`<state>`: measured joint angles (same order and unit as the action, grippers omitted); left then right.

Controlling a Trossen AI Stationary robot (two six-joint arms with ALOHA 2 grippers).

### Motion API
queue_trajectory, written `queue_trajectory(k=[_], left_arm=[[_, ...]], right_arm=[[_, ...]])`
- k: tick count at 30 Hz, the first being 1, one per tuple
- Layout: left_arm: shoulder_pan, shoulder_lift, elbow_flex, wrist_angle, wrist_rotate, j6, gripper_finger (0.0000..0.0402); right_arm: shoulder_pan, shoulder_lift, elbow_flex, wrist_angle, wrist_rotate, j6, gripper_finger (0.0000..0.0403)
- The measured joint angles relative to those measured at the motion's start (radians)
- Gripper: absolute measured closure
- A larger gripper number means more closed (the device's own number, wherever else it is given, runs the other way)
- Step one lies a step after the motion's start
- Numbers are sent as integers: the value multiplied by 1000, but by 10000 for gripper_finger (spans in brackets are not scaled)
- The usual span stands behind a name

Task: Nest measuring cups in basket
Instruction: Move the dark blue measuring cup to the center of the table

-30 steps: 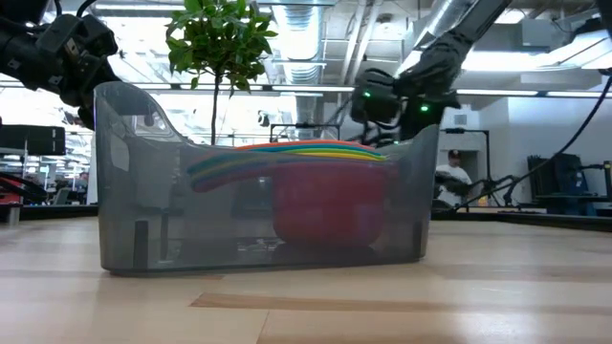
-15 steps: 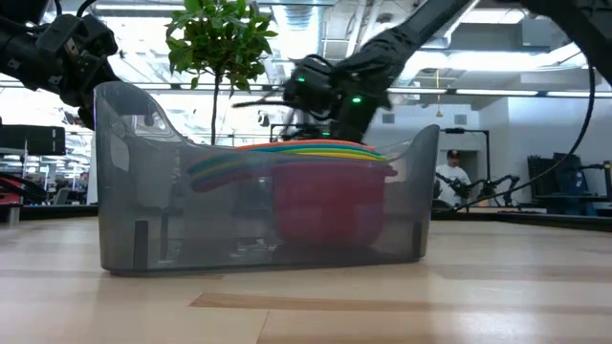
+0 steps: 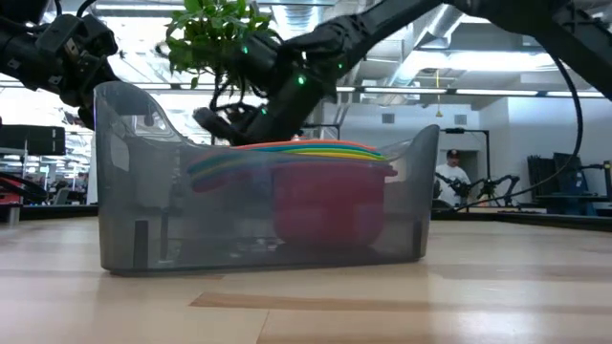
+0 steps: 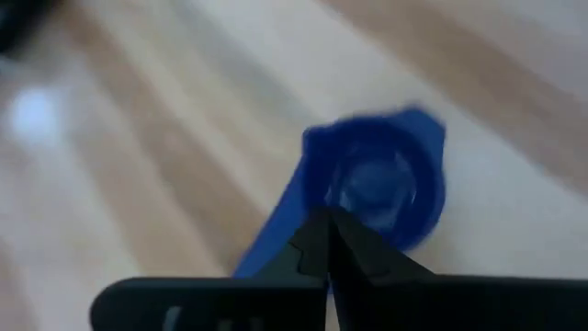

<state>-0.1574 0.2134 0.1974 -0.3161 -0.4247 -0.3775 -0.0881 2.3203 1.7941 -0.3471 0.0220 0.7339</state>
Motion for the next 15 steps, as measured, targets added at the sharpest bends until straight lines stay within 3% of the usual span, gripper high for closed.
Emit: queue_trajectory(k=[8,10,13,15], left_arm=[[0,0,0,-7,1,0,401],[0,0,0,-8,1,-2,401],[0,1,0,-12,18,-24,402],[0,7,0,-11,38,-35,401]], right_arm=[[74,-34,102,-32,-37,-125,396],[92,-64,137,-123,-29,-179,391],[116,-84,206,-231,56,-258,389],[125,-118,246,-407,164,-274,394]])
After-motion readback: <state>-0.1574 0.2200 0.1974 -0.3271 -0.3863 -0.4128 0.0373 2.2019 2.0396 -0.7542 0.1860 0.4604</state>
